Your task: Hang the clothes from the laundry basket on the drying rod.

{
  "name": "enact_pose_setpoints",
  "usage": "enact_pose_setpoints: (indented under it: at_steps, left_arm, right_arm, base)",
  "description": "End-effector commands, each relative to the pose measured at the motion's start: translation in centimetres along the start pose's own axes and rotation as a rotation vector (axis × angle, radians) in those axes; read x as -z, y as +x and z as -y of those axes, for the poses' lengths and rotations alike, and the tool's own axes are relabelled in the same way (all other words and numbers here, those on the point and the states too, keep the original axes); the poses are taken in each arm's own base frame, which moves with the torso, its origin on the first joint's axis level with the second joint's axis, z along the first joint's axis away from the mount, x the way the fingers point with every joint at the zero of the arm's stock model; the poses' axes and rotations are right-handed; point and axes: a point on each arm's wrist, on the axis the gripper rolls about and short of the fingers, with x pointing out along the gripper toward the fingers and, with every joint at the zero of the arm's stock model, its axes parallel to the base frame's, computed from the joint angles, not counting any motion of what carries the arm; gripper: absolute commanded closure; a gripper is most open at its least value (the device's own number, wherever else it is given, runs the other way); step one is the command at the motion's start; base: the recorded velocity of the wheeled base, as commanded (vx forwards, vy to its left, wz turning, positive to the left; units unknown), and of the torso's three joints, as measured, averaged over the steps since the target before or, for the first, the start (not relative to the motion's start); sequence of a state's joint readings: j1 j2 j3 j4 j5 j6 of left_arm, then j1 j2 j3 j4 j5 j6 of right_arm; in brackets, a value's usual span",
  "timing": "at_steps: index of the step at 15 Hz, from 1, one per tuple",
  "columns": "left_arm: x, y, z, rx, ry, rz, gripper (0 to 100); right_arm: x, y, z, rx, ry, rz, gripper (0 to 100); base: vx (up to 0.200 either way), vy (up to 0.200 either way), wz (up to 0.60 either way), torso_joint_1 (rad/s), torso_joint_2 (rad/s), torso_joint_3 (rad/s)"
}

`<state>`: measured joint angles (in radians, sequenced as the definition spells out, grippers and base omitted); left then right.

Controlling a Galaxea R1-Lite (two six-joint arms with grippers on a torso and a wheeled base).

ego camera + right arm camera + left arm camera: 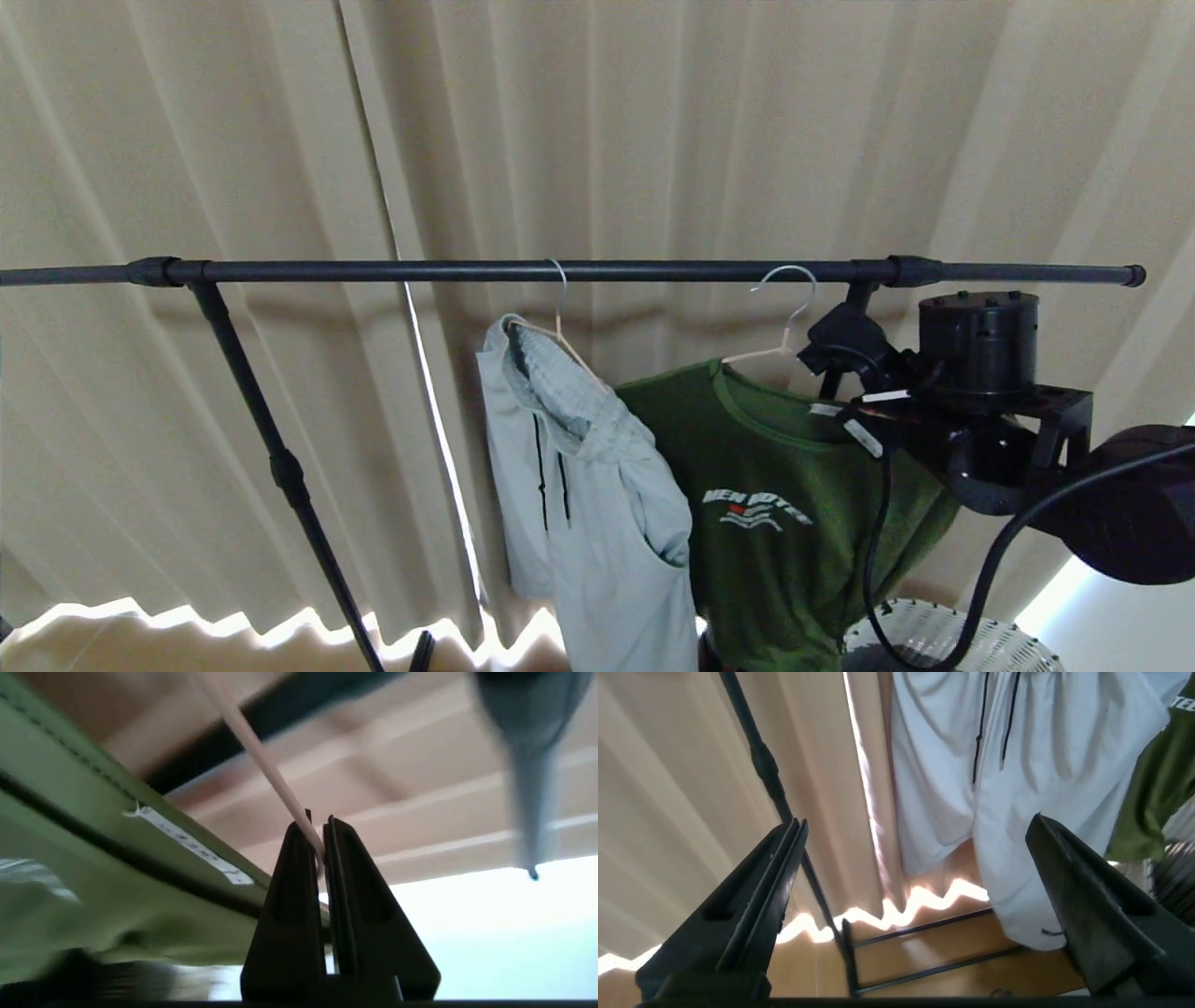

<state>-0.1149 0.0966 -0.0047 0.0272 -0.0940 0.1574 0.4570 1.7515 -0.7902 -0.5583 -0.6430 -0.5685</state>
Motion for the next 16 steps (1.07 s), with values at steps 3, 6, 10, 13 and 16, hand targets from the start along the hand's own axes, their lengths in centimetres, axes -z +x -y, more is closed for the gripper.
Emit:
enact_pose_setpoints:
  at_steps: [3,6,10,13,16]
  left_arm:
    - [0.0,0.0,0.0,0.005,0.005,-0.001,0]
    - [0.0,0.0,0.0,0.004,0.005,0.000,0]
    - [0.0,0.0,0.0,0.004,0.005,0.002,0]
    - [0.0,0.0,0.0,0.004,0.005,0.002,0]
    - [0.0,0.0,0.0,0.005,0.005,-0.001,0]
  right_arm:
    - [0.7,-2.3,-0.3,-0.211,0.025,0.130,100]
    - [0.7,-2.6,-0.3,-0.280,0.030,0.172,100]
    - [2.2,-4.2,-0.2,-0.395,0.047,0.217,100]
    - [3.5,-5.2,-0.3,-0.477,0.074,0.226,100]
    - [3.9,-5.5,-0.2,-0.511,0.166,0.209,100]
  base:
    - [0.000,0.000,0.00,0.000,0.00,0.000]
    - [0.000,0.000,0.00,0.000,0.00,0.000]
    - [0.000,0.000,0.00,0.000,0.00,0.000]
    - [0.000,0.000,0.00,0.000,0.00,0.000]
    - [0.000,0.000,0.00,0.000,0.00,0.000]
